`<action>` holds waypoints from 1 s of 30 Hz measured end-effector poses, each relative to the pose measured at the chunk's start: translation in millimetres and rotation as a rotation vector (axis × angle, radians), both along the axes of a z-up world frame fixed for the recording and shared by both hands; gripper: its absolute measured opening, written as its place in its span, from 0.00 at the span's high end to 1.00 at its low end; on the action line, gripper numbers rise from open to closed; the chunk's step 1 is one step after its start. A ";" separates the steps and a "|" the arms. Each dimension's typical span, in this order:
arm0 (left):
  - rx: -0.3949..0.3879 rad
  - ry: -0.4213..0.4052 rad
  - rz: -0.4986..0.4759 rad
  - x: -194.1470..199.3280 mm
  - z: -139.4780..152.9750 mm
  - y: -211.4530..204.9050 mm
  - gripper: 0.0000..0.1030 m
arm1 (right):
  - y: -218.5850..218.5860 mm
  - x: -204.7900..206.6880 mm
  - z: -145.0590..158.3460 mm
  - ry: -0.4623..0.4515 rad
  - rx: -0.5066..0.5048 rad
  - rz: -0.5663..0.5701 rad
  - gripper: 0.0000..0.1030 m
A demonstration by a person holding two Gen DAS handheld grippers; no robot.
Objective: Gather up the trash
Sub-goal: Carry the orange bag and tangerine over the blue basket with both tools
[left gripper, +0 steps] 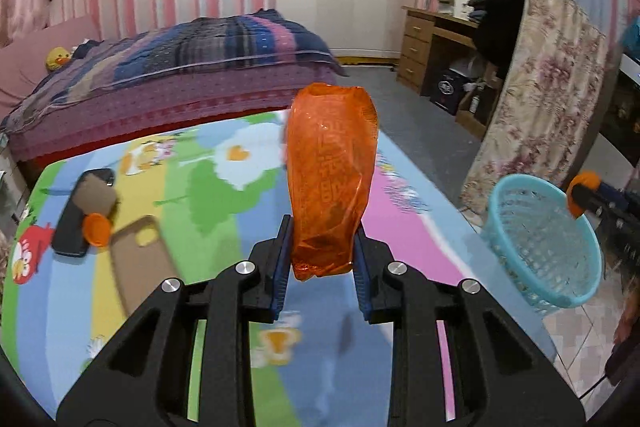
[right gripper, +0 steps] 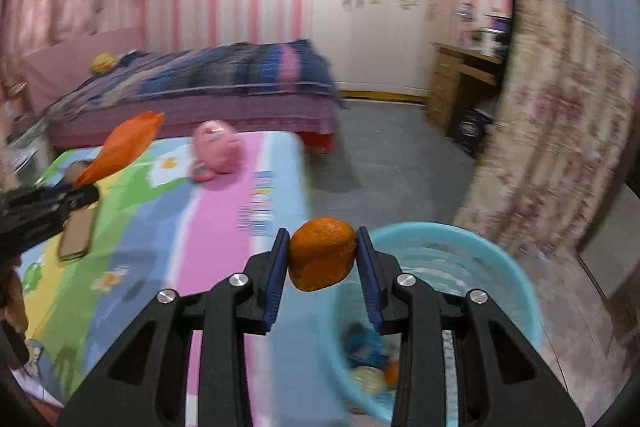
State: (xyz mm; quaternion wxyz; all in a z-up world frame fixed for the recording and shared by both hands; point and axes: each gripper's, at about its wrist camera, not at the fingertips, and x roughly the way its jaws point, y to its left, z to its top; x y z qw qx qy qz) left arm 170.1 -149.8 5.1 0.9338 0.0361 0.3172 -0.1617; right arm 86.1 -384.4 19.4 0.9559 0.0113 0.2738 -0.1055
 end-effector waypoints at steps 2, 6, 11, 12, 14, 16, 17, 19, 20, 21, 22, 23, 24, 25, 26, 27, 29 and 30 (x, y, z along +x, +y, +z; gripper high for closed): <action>0.015 -0.003 -0.025 -5.2 -4.0 -16.8 0.75 | -20.3 -9.4 0.1 0.003 -0.019 -0.063 0.67; 0.044 0.000 -0.091 -13.6 -11.5 -47.8 0.75 | -51.9 -21.0 -3.4 -0.002 0.010 -0.142 0.67; 0.072 0.007 -0.163 -19.7 -21.5 -82.8 0.74 | -72.8 -25.2 -9.9 0.012 0.019 -0.182 0.67; 0.072 0.002 -0.176 -21.6 -22.1 -89.4 0.74 | -75.6 -25.4 -10.9 0.011 0.023 -0.188 0.67; 0.070 -0.002 -0.202 -24.3 -22.4 -102.0 0.74 | -81.7 -25.5 -13.4 0.011 0.033 -0.204 0.67; 0.065 -0.004 -0.236 -27.2 -22.4 -116.9 0.74 | -88.1 -24.6 -16.0 0.013 0.040 -0.223 0.67; 0.061 -0.008 -0.249 -28.8 -22.1 -123.8 0.74 | -92.1 -25.0 -17.4 0.014 0.046 -0.232 0.67; 0.048 -0.001 -0.287 -31.0 -23.1 -143.3 0.74 | -98.4 -26.4 -20.0 0.013 0.058 -0.246 0.67; 0.044 0.003 -0.303 -32.4 -24.5 -151.6 0.74 | -102.6 -27.1 -21.6 0.014 0.061 -0.257 0.67; 0.048 0.004 -0.321 -33.7 -26.7 -162.8 0.74 | -108.0 -28.9 -23.5 0.016 0.064 -0.270 0.67; 0.064 0.001 -0.333 -34.6 -29.4 -174.8 0.74 | -110.7 -29.6 -24.5 0.016 0.067 -0.277 0.67; 0.075 -0.003 -0.340 -35.3 -32.0 -183.5 0.74 | -114.8 -31.6 -25.8 0.014 0.075 -0.288 0.67; 0.080 0.002 -0.351 -35.0 -35.1 -193.4 0.74 | -118.1 -33.2 -27.2 0.014 0.081 -0.296 0.67; 0.079 0.015 -0.363 -34.1 -38.1 -201.8 0.74 | -123.8 -35.7 -29.9 0.016 0.088 -0.309 0.67; 0.076 0.027 -0.373 -33.1 -41.8 -210.0 0.73 | -125.9 -36.2 -31.5 0.018 0.090 -0.314 0.67; 0.075 0.032 -0.380 -32.5 -43.8 -214.2 0.72 | -128.6 -37.4 -33.5 0.021 0.092 -0.320 0.67; 0.077 0.039 -0.388 -32.1 -49.6 -221.4 0.66 | -136.3 -38.7 -39.0 0.031 0.100 -0.333 0.67; 0.081 0.051 -0.393 -31.7 -53.6 -225.6 0.54 | -137.8 -38.7 -40.0 0.034 0.101 -0.334 0.67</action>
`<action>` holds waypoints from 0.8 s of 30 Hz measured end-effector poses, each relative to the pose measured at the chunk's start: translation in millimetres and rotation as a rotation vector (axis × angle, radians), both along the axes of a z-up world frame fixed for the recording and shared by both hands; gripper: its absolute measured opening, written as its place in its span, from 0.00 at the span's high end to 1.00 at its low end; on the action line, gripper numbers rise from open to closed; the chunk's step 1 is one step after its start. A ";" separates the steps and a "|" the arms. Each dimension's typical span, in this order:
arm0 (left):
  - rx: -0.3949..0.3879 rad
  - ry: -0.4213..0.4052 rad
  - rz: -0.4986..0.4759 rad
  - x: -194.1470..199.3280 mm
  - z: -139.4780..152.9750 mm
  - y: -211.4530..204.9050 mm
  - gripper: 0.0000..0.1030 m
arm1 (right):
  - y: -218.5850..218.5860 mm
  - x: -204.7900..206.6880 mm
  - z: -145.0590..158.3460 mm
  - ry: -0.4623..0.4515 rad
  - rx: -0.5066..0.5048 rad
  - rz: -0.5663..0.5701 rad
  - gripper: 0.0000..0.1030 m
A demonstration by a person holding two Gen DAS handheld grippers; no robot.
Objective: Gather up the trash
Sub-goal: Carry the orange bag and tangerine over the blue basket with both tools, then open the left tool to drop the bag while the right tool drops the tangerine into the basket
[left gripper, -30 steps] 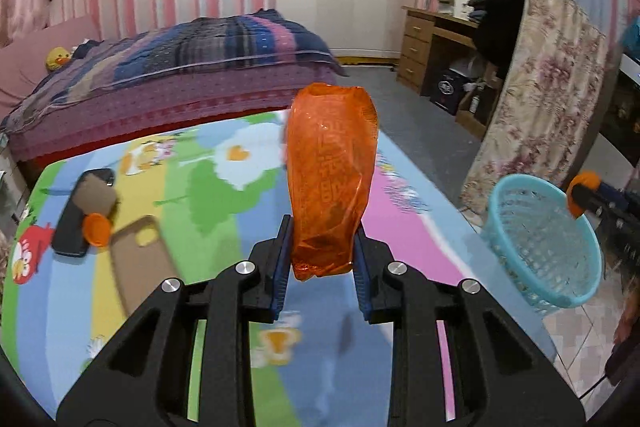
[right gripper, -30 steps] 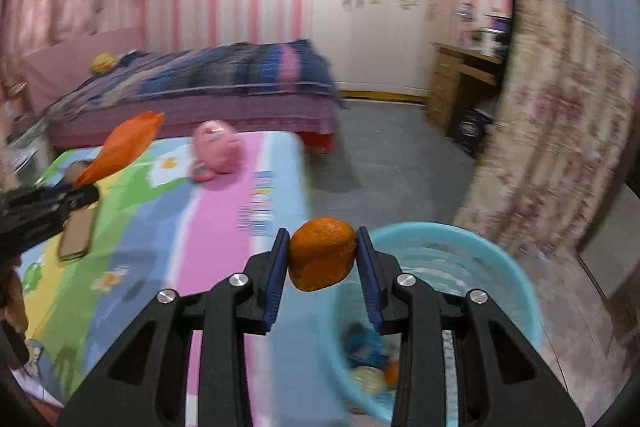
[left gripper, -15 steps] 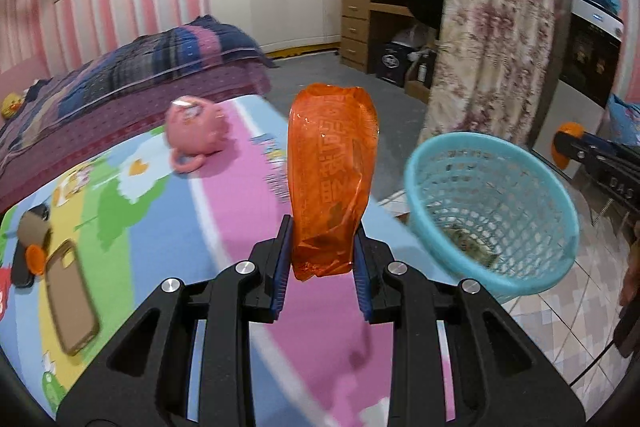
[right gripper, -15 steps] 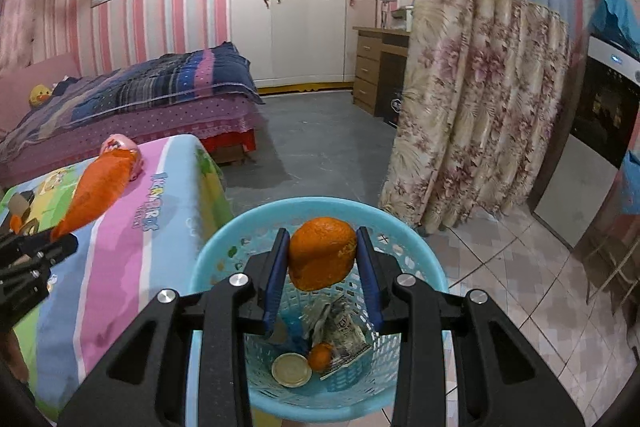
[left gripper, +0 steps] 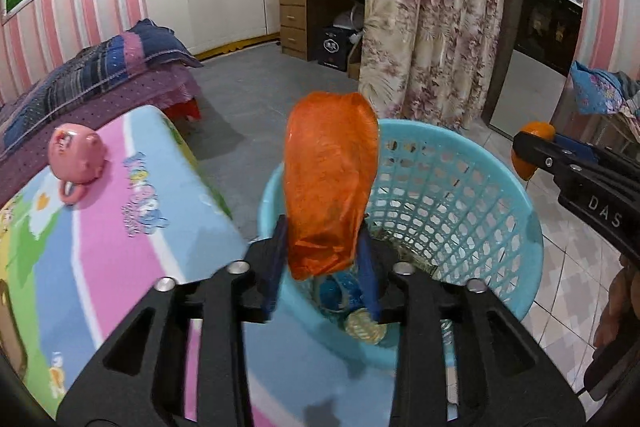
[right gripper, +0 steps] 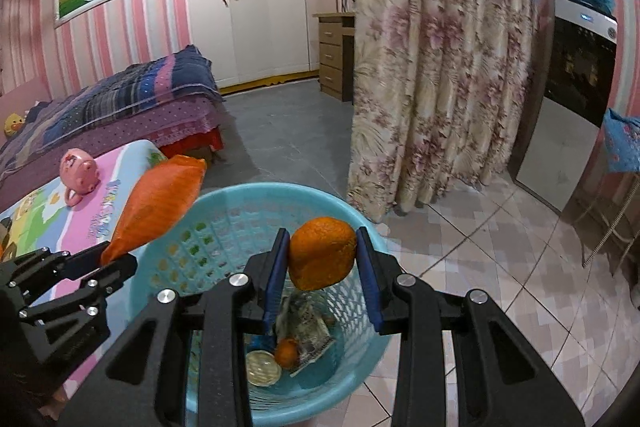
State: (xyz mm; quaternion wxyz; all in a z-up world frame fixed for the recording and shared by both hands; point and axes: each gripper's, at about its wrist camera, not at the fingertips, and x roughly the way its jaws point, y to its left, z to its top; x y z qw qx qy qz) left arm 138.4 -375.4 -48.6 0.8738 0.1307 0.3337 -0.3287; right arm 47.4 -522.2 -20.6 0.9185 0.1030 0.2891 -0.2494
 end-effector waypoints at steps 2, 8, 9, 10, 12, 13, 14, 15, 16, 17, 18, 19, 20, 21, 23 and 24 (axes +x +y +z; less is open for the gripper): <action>0.010 -0.002 0.009 -0.4 -2.7 -1.2 0.38 | -4.5 -0.2 -4.2 0.010 0.005 -0.005 0.67; -0.001 -0.050 0.110 9.6 7.7 26.5 0.18 | -3.4 0.0 -7.1 0.014 0.005 0.002 0.67; -0.001 -0.061 0.137 11.2 9.5 35.2 0.15 | -2.2 -0.5 -7.4 0.015 0.002 0.004 0.67; 0.003 -0.071 0.159 12.7 11.1 43.1 0.14 | -0.2 0.3 -6.8 0.014 0.000 0.009 0.67; 0.009 -0.084 0.202 15.7 14.1 58.5 0.11 | 3.8 1.4 -6.6 0.013 -0.002 0.014 0.67; 0.005 -0.083 0.225 17.6 16.0 68.7 0.11 | 5.3 2.2 -6.7 0.013 -0.003 0.017 0.67; -0.001 -0.078 0.245 19.5 18.1 79.1 0.10 | 8.0 4.6 -6.8 0.016 -0.007 0.024 0.67; -0.007 -0.076 0.260 20.8 20.5 87.8 0.10 | 10.9 7.6 -7.1 0.020 -0.014 0.032 0.67; -0.010 -0.076 0.270 23.1 23.2 93.6 0.09 | 12.3 8.9 -7.1 0.022 -0.017 0.037 0.67; -0.010 -0.082 0.283 23.7 26.4 102.4 0.09 | 14.5 11.8 -7.4 0.023 -0.019 0.044 0.67; -0.008 -0.088 0.291 24.6 28.4 107.3 0.08 | 16.4 15.0 -8.1 0.024 -0.018 0.052 0.67; -0.005 -0.099 0.303 24.6 31.2 114.8 0.08 | 17.2 16.7 -8.2 0.026 -0.018 0.055 0.67; -0.003 -0.105 0.315 24.9 33.0 120.3 0.07 | 18.8 20.2 -8.6 0.030 -0.022 0.059 0.67; -0.004 -0.106 0.329 25.3 34.9 127.8 0.07 | 19.9 22.7 -8.6 0.034 -0.027 0.061 0.67; -0.011 -0.099 0.353 24.8 36.9 140.4 0.07 | 22.6 29.5 -9.8 0.044 -0.038 0.057 0.66; -0.010 -0.098 0.369 24.1 37.7 146.4 0.07 | 23.8 32.3 -11.4 0.053 -0.048 0.045 0.65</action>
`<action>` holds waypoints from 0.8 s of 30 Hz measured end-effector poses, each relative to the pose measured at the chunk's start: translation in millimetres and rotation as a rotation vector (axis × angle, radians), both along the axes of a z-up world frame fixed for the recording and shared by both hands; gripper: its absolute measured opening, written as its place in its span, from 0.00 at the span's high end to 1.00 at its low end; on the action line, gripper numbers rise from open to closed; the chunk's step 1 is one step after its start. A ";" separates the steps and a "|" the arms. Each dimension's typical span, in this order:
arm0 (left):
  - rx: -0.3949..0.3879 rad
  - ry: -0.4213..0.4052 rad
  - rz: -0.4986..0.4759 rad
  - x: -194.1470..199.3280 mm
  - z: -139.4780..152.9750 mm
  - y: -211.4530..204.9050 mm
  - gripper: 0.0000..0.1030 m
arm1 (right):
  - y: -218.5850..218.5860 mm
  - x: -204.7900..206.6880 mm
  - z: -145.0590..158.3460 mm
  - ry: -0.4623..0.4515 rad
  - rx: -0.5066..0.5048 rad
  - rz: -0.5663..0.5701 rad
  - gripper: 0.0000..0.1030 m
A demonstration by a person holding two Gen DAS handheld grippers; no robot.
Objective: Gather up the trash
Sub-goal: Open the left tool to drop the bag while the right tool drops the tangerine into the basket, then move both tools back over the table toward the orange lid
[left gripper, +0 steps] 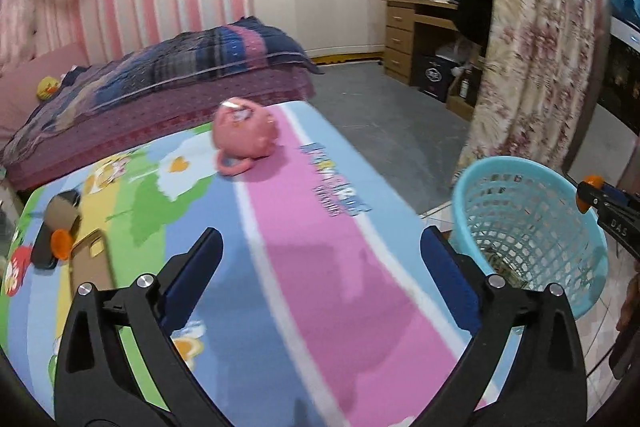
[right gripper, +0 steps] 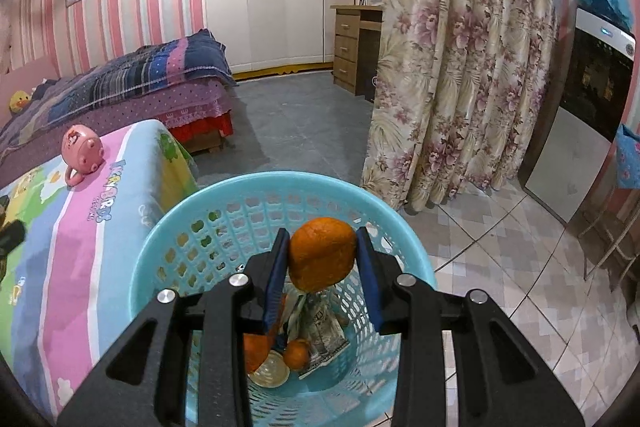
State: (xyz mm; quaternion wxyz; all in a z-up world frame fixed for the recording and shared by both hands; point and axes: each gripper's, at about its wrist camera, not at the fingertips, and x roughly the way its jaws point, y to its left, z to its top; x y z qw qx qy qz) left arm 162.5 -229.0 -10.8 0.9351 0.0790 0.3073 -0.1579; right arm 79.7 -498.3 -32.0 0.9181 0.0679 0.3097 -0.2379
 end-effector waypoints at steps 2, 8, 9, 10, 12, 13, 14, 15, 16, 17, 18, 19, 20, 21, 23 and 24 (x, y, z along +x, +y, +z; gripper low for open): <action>0.009 -0.006 0.022 -2.9 0.5 10.2 0.07 | 3.5 2.7 -1.7 0.005 -0.013 -0.010 0.44; 0.008 0.003 0.032 -1.2 0.3 22.5 0.07 | 7.5 0.2 0.0 0.000 -0.012 -0.036 0.23; 0.004 0.001 0.033 -0.7 1.6 24.7 0.07 | 8.3 -1.1 1.6 -0.009 -0.009 -0.036 0.18; -0.001 0.002 0.036 0.1 3.1 27.3 0.07 | 10.7 -2.7 3.9 -0.020 -0.003 -0.030 0.16; -0.017 0.002 0.041 0.9 7.1 33.0 0.07 | 19.9 -3.4 11.6 -0.051 0.013 0.001 0.13; -0.028 0.000 0.044 1.2 9.6 36.8 0.06 | 22.4 -3.6 13.5 -0.060 0.019 0.010 0.12; -0.035 -0.003 0.048 1.5 11.7 40.7 0.06 | 28.5 -2.7 17.8 -0.080 0.031 0.031 0.11; -0.036 -0.006 0.053 0.9 12.7 42.9 0.06 | 34.0 -1.4 20.4 -0.092 0.041 0.047 0.10; -0.034 -0.013 0.061 1.0 14.3 47.1 0.06 | 41.2 0.6 23.4 -0.104 0.051 0.068 0.10; -0.032 -0.017 0.067 1.8 15.4 51.5 0.06 | 52.1 3.9 26.9 -0.113 0.054 0.099 0.09; -0.029 -0.020 0.077 3.2 16.3 57.2 0.06 | 60.3 6.2 29.1 -0.117 0.050 0.120 0.09; -0.030 -0.021 0.087 5.1 17.5 63.7 0.06 | 70.9 9.7 31.0 -0.117 0.041 0.146 0.09; -0.031 -0.022 0.100 7.4 18.3 71.9 0.06 | 85.1 14.7 32.9 -0.114 0.024 0.179 0.09; -0.030 -0.025 0.113 9.1 19.5 79.6 0.06 | 94.6 18.1 33.6 -0.112 0.014 0.199 0.09; -0.021 -0.034 0.141 14.1 20.5 95.5 0.06 | 118.5 26.8 33.9 -0.104 -0.009 0.251 0.09; -0.016 -0.036 0.153 16.2 20.1 101.7 0.06 | 127.1 30.1 33.6 -0.101 -0.016 0.269 0.09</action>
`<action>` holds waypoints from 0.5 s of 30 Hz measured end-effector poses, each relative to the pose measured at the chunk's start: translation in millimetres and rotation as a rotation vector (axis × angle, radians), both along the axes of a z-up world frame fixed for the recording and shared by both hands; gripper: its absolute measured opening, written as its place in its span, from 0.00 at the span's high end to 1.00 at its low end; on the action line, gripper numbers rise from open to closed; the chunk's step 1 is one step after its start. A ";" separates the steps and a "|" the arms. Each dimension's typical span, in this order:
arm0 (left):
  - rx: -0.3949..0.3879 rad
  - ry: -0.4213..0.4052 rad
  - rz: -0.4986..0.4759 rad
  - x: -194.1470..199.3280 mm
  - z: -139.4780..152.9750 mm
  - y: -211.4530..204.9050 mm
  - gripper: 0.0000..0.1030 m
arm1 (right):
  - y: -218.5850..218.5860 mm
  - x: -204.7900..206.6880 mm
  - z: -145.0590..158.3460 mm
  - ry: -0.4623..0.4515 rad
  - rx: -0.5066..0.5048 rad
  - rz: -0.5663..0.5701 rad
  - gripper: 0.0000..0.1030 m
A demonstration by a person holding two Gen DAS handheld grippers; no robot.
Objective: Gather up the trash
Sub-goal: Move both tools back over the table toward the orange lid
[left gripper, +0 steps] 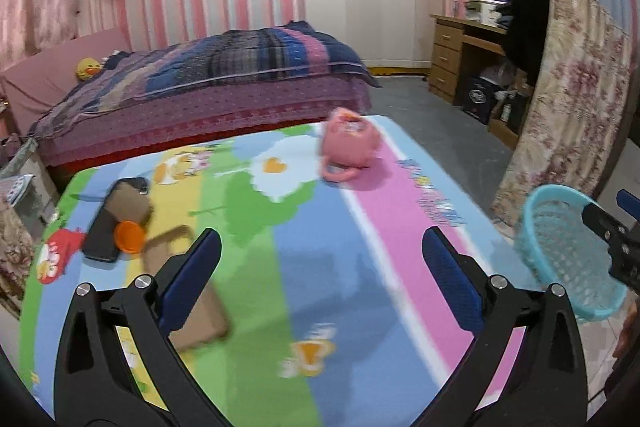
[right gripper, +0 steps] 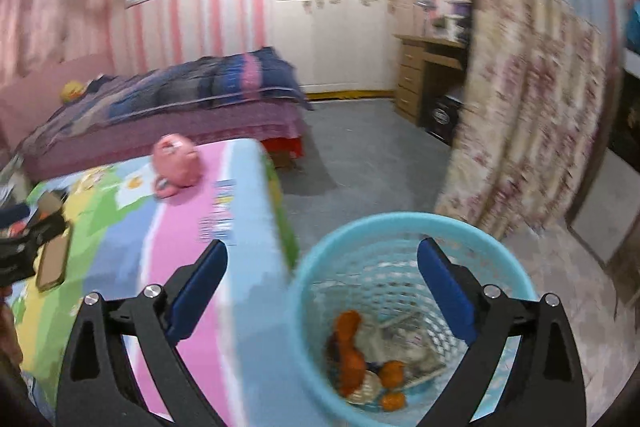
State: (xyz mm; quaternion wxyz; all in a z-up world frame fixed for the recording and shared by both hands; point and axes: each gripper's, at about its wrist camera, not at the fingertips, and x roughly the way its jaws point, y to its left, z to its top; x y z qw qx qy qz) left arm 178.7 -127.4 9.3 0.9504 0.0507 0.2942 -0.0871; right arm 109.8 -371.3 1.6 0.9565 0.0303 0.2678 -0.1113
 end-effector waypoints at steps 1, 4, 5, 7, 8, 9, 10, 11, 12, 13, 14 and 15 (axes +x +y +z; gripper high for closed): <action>0.009 -0.002 0.018 3.1 -0.7 9.9 0.06 | 10.0 3.4 -0.5 0.003 -0.009 0.021 0.09; 0.028 -0.001 0.069 13.3 -4.3 39.9 0.06 | 43.9 15.0 -2.0 0.004 -0.022 0.089 0.09; 0.031 0.000 0.086 16.6 -5.3 49.3 0.06 | 50.1 17.4 -1.8 0.003 -0.019 0.100 0.09; 0.032 0.010 0.128 24.9 -9.6 73.5 0.06 | 65.6 24.2 -3.5 0.003 -0.004 0.124 0.09; 0.031 0.016 0.146 28.8 -12.2 84.2 0.06 | 74.5 29.8 -5.9 0.006 0.006 0.138 0.09; 0.031 0.024 0.170 32.7 -15.4 96.7 0.06 | 81.0 33.9 -7.1 0.010 0.009 0.146 0.09; 0.032 0.034 0.195 36.8 -19.1 109.5 0.06 | 88.3 38.5 -8.8 0.015 0.008 0.154 0.09; 0.033 0.043 0.220 40.7 -22.6 121.8 0.06 | 97.1 43.3 -10.1 0.015 0.003 0.162 0.09; 0.031 0.049 0.236 43.4 -25.0 129.4 0.06 | 102.0 46.2 -10.7 0.014 0.003 0.167 0.09; 0.025 0.059 0.256 46.6 -28.4 141.2 0.06 | 108.7 51.7 -12.5 0.015 0.012 0.173 0.09; 0.018 0.067 0.272 49.7 -31.2 149.8 0.06 | 112.1 55.1 -13.8 0.016 0.020 0.174 0.09; 0.007 0.078 0.291 53.2 -34.5 160.3 0.06 | 115.1 58.5 -14.8 0.016 0.029 0.175 0.09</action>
